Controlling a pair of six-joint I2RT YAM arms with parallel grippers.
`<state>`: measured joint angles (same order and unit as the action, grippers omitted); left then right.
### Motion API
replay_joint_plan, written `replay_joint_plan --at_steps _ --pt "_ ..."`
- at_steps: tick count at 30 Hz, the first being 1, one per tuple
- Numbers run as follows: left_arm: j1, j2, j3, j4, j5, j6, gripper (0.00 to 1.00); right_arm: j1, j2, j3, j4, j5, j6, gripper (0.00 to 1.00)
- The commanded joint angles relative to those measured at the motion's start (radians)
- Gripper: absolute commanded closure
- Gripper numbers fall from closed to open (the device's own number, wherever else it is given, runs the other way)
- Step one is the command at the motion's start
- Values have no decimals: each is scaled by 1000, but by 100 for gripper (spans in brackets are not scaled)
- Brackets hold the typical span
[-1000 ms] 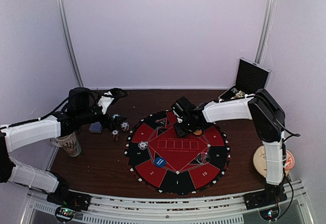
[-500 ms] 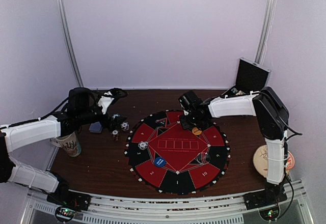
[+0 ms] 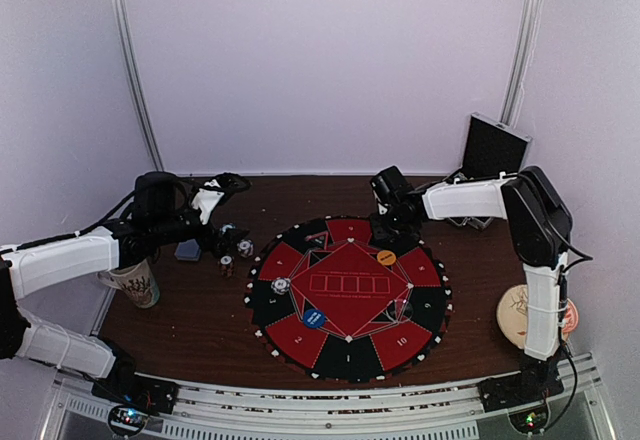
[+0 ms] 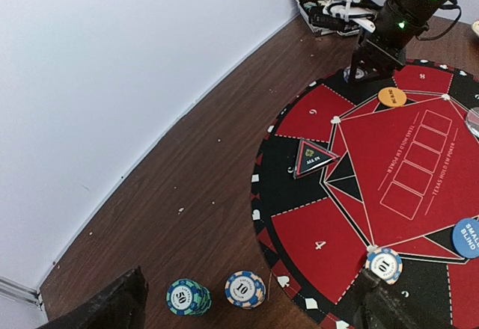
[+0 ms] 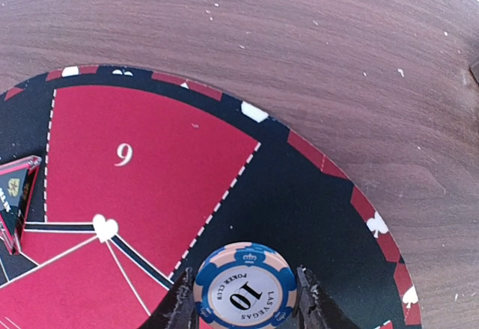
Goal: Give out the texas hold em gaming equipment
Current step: Place the poker chips pile in the big blind area.
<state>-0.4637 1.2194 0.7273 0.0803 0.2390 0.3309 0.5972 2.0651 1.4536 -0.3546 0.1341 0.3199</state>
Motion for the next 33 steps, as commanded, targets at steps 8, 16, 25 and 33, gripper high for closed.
replay_joint_plan --at_steps 8,16,25,33 --pt "5 3 -6 52 -4 5 2 -7 75 69 15 -14 -3 63" --pt "6 2 -8 52 -4 7 2 -6 78 64 6 -5 3 63" --pt "6 -4 -8 52 -5 7 2 -7 94 71 -13 -22 2 60" --pt "5 -5 -9 51 -5 7 2 -7 95 72 -20 -7 1 52"
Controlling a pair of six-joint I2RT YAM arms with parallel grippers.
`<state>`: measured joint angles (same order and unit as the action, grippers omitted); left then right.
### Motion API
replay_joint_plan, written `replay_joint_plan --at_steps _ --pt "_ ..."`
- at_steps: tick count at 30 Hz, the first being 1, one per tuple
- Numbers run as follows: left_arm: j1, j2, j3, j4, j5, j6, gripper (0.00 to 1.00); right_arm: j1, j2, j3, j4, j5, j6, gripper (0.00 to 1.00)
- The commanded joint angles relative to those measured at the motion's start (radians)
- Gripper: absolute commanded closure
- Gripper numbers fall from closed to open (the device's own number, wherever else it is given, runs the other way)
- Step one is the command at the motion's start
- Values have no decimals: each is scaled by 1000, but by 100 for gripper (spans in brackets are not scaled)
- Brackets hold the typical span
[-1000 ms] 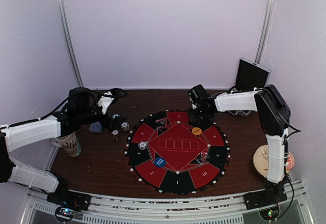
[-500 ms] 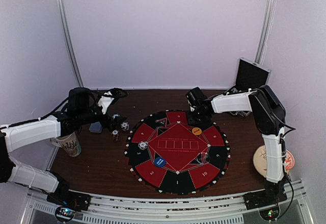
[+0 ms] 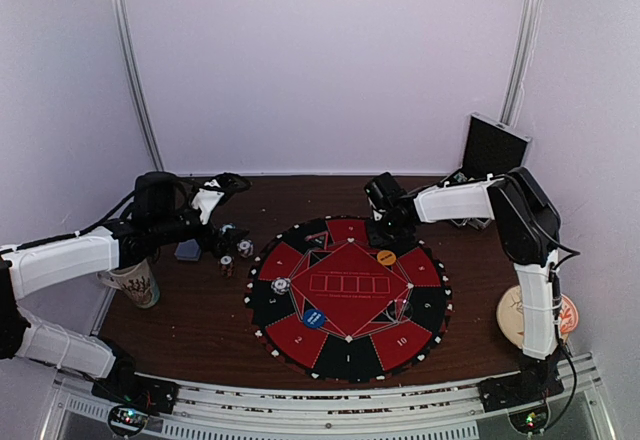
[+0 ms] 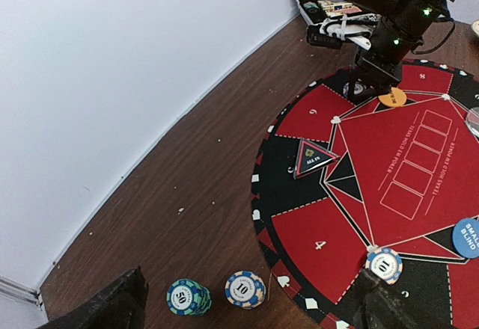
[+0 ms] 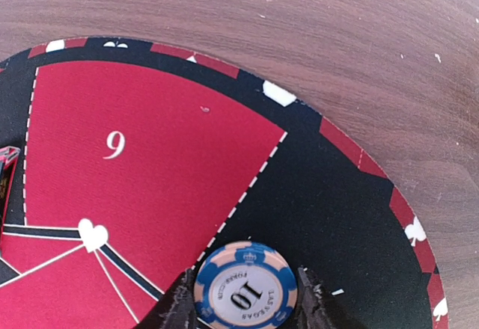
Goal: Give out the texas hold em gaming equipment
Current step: Place the poker chips pile in the big blind area.
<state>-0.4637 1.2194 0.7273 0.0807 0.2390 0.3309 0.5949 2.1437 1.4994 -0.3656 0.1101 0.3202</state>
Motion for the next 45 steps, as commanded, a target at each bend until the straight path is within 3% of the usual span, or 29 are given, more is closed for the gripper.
replay_joint_plan --at_steps 1,6,14,18,24,31,37,41,45 --pt "6 -5 -9 51 -5 7 2 -4 19 28 -9 17 1 50" --pt "6 -3 -9 52 -6 6 2 -4 11 38 -20 23 -3 36" --pt "6 0 -9 54 -8 5 2 1 -151 -27 23 33 -1 24" --pt "6 0 -8 56 -22 2 2 25 -268 -75 49 111 -9 1" --pt "7 5 -7 72 -92 -15 2 101 -418 -105 -23 337 26 0" --pt "74 40 11 86 -92 -72 2 235 -456 -91 -206 620 102 0" --pt "151 68 37 68 -12 -100 2 256 -539 -238 -160 609 197 0" --pt "173 114 67 30 30 -101 2 255 -648 -412 45 429 141 0" --pt "183 165 106 -25 50 -87 2 255 -704 -508 148 344 125 0"
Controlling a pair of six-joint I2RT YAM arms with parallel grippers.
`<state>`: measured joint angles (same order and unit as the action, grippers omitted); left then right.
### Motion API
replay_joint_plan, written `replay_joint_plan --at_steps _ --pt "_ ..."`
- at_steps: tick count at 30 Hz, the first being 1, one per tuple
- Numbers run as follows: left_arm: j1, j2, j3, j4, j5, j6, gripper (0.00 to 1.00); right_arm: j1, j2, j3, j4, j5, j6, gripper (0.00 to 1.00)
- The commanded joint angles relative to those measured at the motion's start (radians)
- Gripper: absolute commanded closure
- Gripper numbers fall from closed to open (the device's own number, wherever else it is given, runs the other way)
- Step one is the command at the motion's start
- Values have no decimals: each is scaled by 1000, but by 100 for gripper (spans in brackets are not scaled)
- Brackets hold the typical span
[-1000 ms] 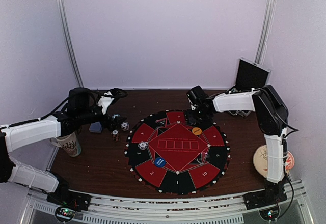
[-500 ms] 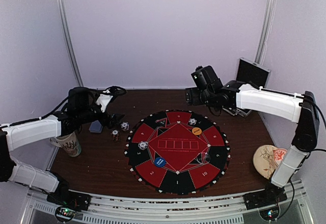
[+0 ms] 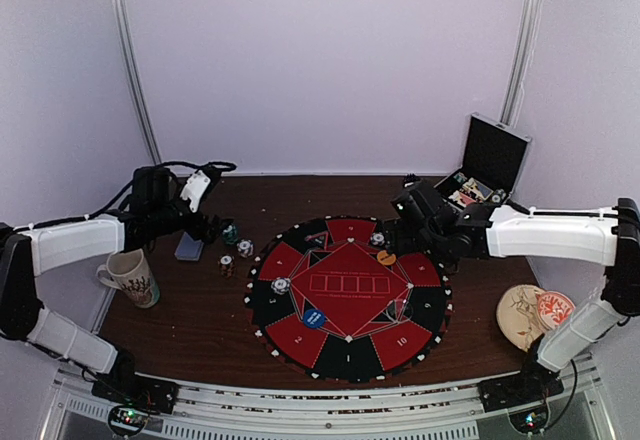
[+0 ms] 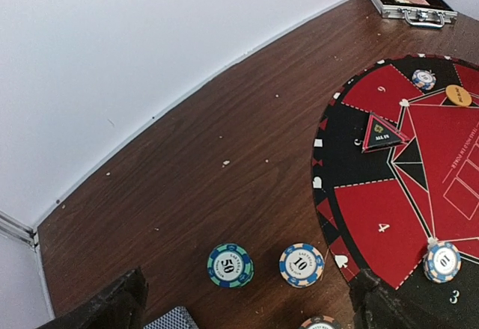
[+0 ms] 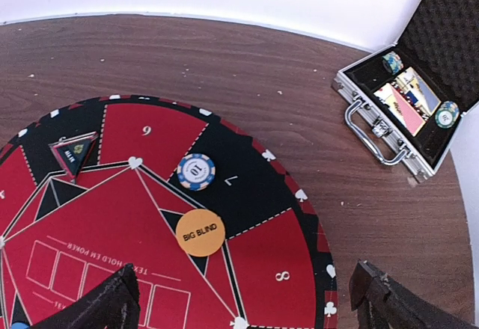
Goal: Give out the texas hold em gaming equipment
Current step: Place the poker chips pile in the big blind area, then pick up the pile of poker chips from the pile of poker chips.
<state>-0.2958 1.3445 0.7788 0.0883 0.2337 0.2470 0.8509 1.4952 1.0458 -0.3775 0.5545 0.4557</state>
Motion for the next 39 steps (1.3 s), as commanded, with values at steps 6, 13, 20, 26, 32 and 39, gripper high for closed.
replay_joint_plan --at_steps 6,13,20,26,32,39 --pt "19 114 101 -110 119 31 2 -1 -40 -115 229 -77 -8 0" --pt "18 178 132 -166 228 78 2 -1 13 -96 242 -135 -19 0" --pt "18 203 144 -191 270 90 2 -1 34 -78 236 -157 -36 0" --pt "15 240 165 -221 311 105 2 0 33 -78 239 -147 -39 0" --pt "-7 228 167 -231 292 124 2 1 25 -88 256 -152 -36 0" --pt "-21 295 202 -264 244 126 2 1 22 -96 274 -149 -44 0"
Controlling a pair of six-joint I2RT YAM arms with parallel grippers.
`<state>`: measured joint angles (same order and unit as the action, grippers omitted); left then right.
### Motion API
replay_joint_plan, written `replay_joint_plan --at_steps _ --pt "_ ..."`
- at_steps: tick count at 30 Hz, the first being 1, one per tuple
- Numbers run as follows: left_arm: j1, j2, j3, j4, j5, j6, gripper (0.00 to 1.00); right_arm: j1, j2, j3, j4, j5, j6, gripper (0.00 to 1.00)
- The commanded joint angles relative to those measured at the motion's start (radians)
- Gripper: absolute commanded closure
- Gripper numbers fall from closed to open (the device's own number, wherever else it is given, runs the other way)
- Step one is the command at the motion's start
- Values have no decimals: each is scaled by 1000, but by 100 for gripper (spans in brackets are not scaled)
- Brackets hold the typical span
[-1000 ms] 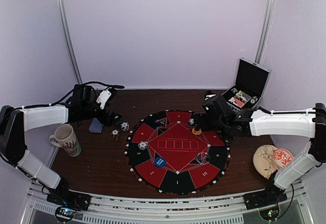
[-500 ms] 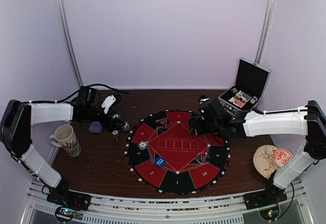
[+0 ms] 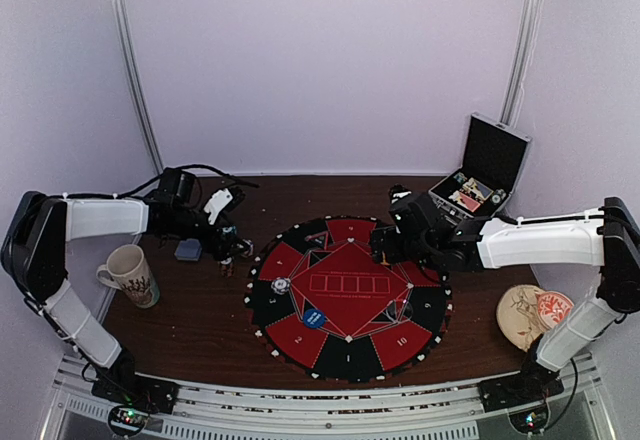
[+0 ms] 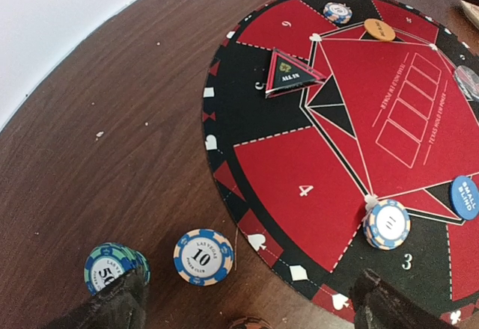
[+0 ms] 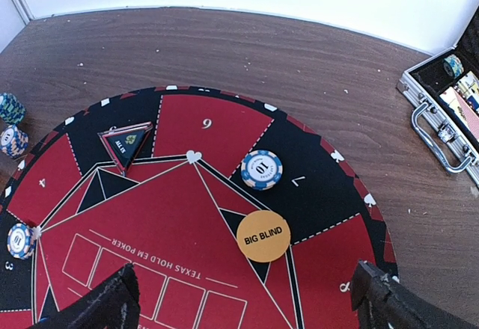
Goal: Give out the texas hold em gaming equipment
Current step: Pick up the pile of poker chips from the pile of poker chips.
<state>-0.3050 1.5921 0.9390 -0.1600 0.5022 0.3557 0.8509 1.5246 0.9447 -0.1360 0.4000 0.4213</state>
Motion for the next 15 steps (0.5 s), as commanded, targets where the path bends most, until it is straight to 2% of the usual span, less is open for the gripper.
replay_joint_plan --at_steps 1,15 --pt "-15 55 45 -17 -32 18 2 1 -6 3 33 5 -10 0" --pt "-38 118 66 -9 -98 14 3 1 26 15 35 -12 -12 2"
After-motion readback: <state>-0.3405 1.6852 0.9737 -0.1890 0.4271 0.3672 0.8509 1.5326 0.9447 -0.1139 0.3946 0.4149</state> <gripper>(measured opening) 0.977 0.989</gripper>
